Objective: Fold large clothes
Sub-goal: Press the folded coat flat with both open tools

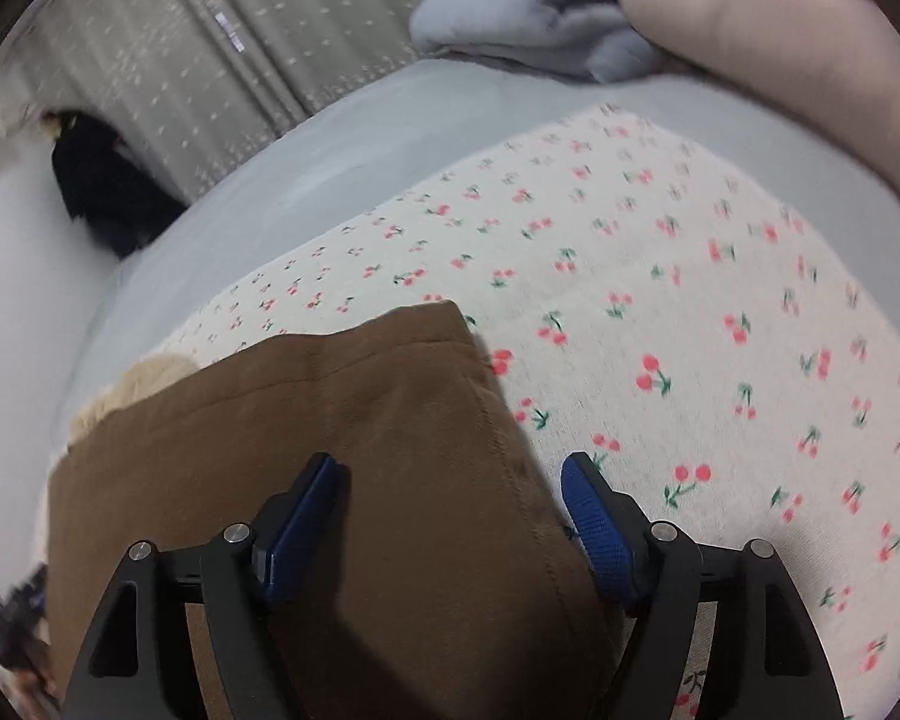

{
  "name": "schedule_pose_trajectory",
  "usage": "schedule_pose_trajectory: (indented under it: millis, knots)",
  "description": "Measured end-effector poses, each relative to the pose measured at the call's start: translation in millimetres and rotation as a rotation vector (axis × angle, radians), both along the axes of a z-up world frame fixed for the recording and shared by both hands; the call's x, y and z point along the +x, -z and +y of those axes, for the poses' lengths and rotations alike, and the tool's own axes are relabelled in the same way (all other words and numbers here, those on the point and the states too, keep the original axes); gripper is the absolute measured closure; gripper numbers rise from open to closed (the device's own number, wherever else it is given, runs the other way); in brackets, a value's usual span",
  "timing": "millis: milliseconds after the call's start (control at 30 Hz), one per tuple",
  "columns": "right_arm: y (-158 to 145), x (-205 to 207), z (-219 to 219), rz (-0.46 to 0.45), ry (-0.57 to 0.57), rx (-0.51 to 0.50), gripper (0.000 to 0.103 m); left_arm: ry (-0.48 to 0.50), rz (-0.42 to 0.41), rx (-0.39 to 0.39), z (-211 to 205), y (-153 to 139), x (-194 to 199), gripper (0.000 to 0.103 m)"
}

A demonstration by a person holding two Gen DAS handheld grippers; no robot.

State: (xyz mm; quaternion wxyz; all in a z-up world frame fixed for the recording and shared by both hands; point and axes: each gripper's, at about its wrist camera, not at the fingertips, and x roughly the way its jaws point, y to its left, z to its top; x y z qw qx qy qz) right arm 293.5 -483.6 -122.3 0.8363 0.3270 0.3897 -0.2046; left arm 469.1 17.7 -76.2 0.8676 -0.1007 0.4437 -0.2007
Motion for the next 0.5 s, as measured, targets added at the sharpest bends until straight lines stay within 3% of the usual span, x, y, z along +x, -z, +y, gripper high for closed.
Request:
schedule_pose_trajectory:
  millis: [267,500]
  knots:
    - [-60.6,-37.7,42.8,-0.009,-0.159,-0.184,0.023,0.000,-0.013,0.089,16.9,-36.0,-49.0,0.017]
    - [-85.7,-88.7,92.3,0.050,-0.262,-0.359,0.020,-0.043,0.016,0.039,50.1,-50.7,-105.0,0.008]
